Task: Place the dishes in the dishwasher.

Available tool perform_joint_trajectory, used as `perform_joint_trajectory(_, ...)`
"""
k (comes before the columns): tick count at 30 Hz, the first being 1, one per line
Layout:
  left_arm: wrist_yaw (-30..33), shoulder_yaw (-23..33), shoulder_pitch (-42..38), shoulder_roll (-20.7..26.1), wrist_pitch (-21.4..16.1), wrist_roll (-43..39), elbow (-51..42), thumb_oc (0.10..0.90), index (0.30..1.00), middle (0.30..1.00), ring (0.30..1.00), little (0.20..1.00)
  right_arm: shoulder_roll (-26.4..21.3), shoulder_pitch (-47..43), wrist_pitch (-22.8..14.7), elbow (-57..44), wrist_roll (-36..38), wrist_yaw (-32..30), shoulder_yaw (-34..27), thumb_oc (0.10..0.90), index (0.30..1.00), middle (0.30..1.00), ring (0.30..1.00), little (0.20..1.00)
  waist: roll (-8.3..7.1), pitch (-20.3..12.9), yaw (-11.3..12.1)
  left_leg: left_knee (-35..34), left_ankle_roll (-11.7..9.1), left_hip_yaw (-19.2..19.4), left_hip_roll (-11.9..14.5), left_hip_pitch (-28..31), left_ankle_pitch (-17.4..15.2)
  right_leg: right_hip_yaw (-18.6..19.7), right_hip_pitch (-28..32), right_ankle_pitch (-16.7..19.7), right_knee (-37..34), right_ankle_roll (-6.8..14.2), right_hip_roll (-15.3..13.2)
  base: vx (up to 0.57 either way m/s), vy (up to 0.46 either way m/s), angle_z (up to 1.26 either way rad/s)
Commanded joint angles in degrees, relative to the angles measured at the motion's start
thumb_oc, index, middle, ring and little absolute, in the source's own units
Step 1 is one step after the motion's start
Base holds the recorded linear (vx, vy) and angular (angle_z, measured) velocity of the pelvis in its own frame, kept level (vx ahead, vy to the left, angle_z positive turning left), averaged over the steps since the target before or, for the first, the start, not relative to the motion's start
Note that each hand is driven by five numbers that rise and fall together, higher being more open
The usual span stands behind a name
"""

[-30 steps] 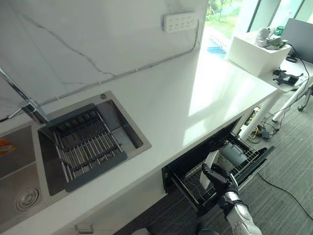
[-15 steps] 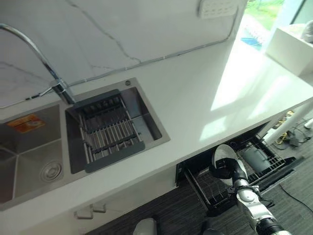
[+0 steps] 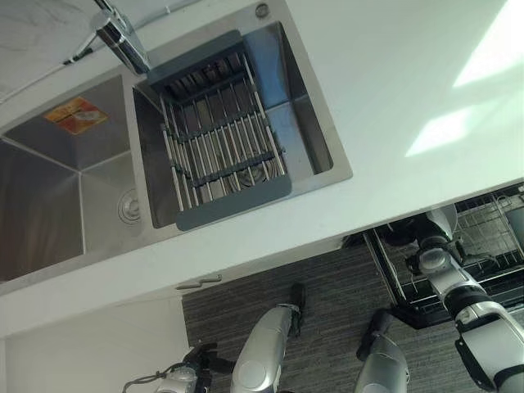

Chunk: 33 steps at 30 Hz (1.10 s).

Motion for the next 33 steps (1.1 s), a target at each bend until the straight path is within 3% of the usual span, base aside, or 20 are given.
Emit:
perform_joint_trajectory(1, 1.10, -2.54, 2.11, 4.55, -1.86, 0.88, 1.87, 0.800, 0.900, 0.900, 0.900, 0.900, -0.88, -4.25, -0.72, 0.51, 1.13, 0.32, 1.18, 0.400, 0.300, 0.300, 0.300, 0.300, -0.73, -3.97, 0.74, -4.64, -5.07, -1.01, 1.11, 2.44, -4.96, 2.17, -0.90, -7.12, 3.79, 1.58, -1.13, -0.12, -0.027, 0.06)
perform_joint_trajectory(3, 1.72, -3.17, 1.21, 4.55, -2.45, 1.86, 1.98, 0.800, 0.900, 0.900, 0.900, 0.900, -0.66, -5.23, 0.59, 1.51, 1.48, 0.72, 1.65, 0.400, 0.300, 0.300, 0.300, 0.300, -0.59, -3.34, 0.62, -4.64, -5.15, -0.86, 1.20, 1.81, -4.82, 2.38, -1.68, -6.94, 3.79, 1.58, -0.99, -0.07, -0.006, 0.04)
perform_joint_trajectory(5, 2.29, -3.81, 0.92, 4.39, -2.86, 1.88, 2.09, 0.800, 0.900, 0.900, 0.900, 0.900, -0.01, -5.55, 1.76, 2.79, 1.87, 0.70, 1.52, 0.800, 0.900, 0.900, 0.900, 0.900, -0.54, -2.95, 0.51, -4.64, -5.19, -0.70, 1.30, 1.71, -4.85, 2.49, -1.97, -6.89, 3.79, 1.57, -0.87, -0.02, 0.004, 0.01)
perform_joint_trajectory(10, 3.29, -4.15, -0.05, 4.17, -2.43, 1.86, 2.45, 0.800, 0.900, 0.900, 0.900, 0.900, 1.76, -4.21, 6.08, 5.28, 1.84, 0.66, 0.89, 0.800, 0.900, 0.900, 0.900, 0.900, -1.45, -2.76, 0.62, -4.64, -5.04, -0.82, 1.52, 2.08, -5.21, 2.55, -1.98, -6.73, 3.79, 1.55, -0.58, 0.00, -0.045, -0.01)
perform_joint_trajectory(15, 3.99, -4.14, 0.00, 3.89, -1.47, 0.95, 2.76, 0.800, 0.900, 0.900, 0.900, 0.900, 2.32, -2.23, 6.92, 5.70, 9.55, -1.42, -1.66, 0.800, 0.900, 0.900, 0.900, 0.900, -2.10, -2.87, -0.09, -4.64, -5.05, -0.35, 2.09, 3.01, -5.50, 2.93, -1.61, -6.74, 3.79, 1.44, -0.19, 0.03, -0.031, -0.03)
perform_joint_trajectory(20, 4.61, -2.85, 0.85, 3.88, -0.32, -0.81, 2.79, 0.800, 0.900, 0.900, 0.900, 0.900, 2.42, 1.64, 8.02, -0.36, 18.13, -2.73, -4.63, 0.800, 0.900, 0.900, 0.900, 0.900, -3.23, -2.92, -1.88, -4.64, -5.20, 0.57, 2.84, 3.85, -5.89, 4.08, -1.61, -6.79, 3.79, 1.33, 0.47, 0.02, -0.017, -0.05)
perform_joint_trajectory(23, 5.00, -1.33, 1.56, 3.45, 0.51, -1.09, 2.34, 0.800, 0.900, 0.900, 0.900, 0.900, 3.01, 5.70, 4.53, -8.50, 18.57, -7.72, -5.99, 0.800, 0.900, 0.900, 0.900, 0.900, -3.88, -2.81, -3.57, -4.64, -5.26, 1.32, 3.30, 4.57, -6.02, 5.24, -1.67, -6.71, 3.79, 1.20, 0.92, 0.03, 0.022, -0.19)
perform_joint_trajectory(24, 5.22, -0.72, 2.23, 3.03, 0.90, -1.75, 1.94, 0.800, 0.900, 0.900, 0.900, 0.900, 2.89, 7.63, 1.10, -15.52, 14.51, -15.64, -7.34, 0.800, 0.900, 0.900, 0.900, 0.900, -4.06, -2.77, -4.71, -4.64, -5.28, 1.69, 3.49, 5.04, -6.17, 6.04, -1.71, -6.74, 3.79, 1.18, 1.27, 0.03, 0.058, -0.36)
perform_joint_trajectory(26, 5.72, 0.25, 3.60, 1.81, 0.94, -2.20, 1.48, 0.800, 0.900, 0.900, 0.900, 0.900, 3.47, 10.99, -2.02, -25.64, 10.11, -21.74, -8.70, 0.800, 0.900, 0.900, 0.900, 0.900, -4.17, -3.00, -6.25, -4.64, -5.29, 2.11, 3.49, 5.37, -6.49, 7.49, -2.12, -6.90, 3.79, 1.33, 1.61, 0.02, 0.124, -0.31)
perform_joint_trajectory(33, 7.05, 2.27, 7.39, -0.80, 1.39, -3.62, 1.33, 0.800, 0.900, 0.900, 0.900, 0.900, 4.51, 19.49, -10.27, -35.93, 3.56, -28.11, -11.14, 0.800, 0.900, 0.900, 0.900, 0.900, -3.67, -3.95, -8.05, -4.64, -5.03, 2.73, 3.39, 7.71, -7.34, 9.02, -0.91, -7.81, 3.79, 1.11, 1.54, 0.04, 0.062, -0.20)
